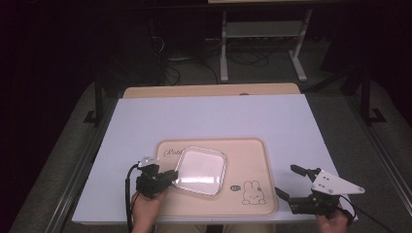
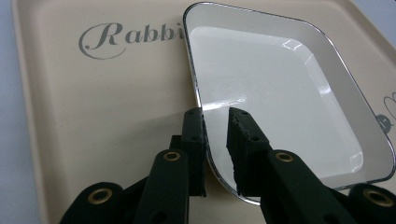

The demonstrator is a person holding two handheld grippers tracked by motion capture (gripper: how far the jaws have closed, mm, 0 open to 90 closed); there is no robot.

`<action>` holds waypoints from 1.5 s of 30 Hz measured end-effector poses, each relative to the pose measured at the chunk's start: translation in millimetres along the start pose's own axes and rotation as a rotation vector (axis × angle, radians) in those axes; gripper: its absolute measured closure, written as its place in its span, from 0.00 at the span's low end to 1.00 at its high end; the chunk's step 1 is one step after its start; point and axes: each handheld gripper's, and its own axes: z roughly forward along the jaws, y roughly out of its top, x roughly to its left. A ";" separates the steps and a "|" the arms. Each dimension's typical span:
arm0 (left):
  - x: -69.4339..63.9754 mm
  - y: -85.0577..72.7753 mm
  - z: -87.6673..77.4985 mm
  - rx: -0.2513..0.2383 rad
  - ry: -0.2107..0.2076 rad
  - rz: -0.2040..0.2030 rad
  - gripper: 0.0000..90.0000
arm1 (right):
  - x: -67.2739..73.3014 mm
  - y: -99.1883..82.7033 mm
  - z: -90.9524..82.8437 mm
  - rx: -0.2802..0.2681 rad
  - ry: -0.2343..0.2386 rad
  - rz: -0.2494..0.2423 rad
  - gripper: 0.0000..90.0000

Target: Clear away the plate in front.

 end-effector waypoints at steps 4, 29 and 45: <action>0.1 -4.3 -2.1 -0.012 -0.007 0.014 0.84 | 0.0 0.0 0.0 0.002 -0.002 0.000 0.14; -6.8 -10.2 -4.5 -0.021 -0.049 0.073 0.85 | 2.0 1.9 2.0 0.008 0.004 -0.011 0.14; -11.5 -10.6 -5.1 -0.016 -0.067 0.102 0.85 | 2.2 2.5 2.6 0.009 0.007 -0.019 0.14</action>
